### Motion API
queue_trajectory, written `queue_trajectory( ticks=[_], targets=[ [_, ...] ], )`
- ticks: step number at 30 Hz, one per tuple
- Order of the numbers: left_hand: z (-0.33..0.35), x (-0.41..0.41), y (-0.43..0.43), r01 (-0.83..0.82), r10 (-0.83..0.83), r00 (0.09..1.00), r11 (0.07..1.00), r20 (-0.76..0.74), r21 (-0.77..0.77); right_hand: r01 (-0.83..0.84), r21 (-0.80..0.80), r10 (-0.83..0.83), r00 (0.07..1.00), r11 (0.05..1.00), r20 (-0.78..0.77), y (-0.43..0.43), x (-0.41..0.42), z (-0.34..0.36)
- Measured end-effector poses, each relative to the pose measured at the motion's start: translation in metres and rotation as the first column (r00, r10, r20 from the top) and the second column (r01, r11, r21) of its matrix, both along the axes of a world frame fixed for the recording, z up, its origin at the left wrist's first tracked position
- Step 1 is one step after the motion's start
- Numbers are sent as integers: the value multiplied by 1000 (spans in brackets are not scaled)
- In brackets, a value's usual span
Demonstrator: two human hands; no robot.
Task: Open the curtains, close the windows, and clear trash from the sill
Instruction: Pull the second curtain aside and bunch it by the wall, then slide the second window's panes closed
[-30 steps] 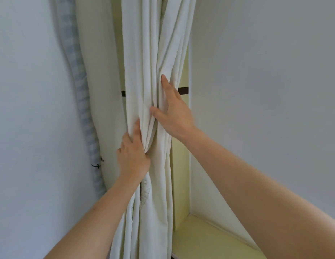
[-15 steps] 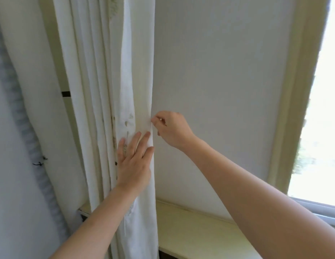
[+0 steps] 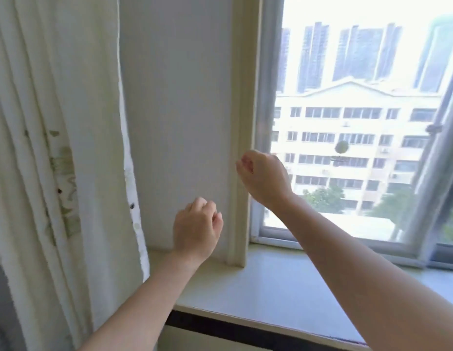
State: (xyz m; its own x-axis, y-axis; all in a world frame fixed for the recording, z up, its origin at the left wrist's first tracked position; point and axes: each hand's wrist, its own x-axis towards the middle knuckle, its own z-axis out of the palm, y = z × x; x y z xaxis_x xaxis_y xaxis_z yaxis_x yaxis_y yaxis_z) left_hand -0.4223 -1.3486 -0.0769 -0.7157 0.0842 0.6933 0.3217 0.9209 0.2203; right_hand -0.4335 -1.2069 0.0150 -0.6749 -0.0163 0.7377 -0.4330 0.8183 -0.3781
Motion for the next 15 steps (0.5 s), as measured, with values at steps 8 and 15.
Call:
queue_trajectory(
  ticks=[8,15],
  targets=[
    [-5,-22,125,194,-194,981,981,26,6,148,100,-149,989,984,5,146,10,-26],
    [-37,-72,228,266,-267,949,963,168,29,350,273,-397,907,896,142,261,-24,-69]
  ],
)
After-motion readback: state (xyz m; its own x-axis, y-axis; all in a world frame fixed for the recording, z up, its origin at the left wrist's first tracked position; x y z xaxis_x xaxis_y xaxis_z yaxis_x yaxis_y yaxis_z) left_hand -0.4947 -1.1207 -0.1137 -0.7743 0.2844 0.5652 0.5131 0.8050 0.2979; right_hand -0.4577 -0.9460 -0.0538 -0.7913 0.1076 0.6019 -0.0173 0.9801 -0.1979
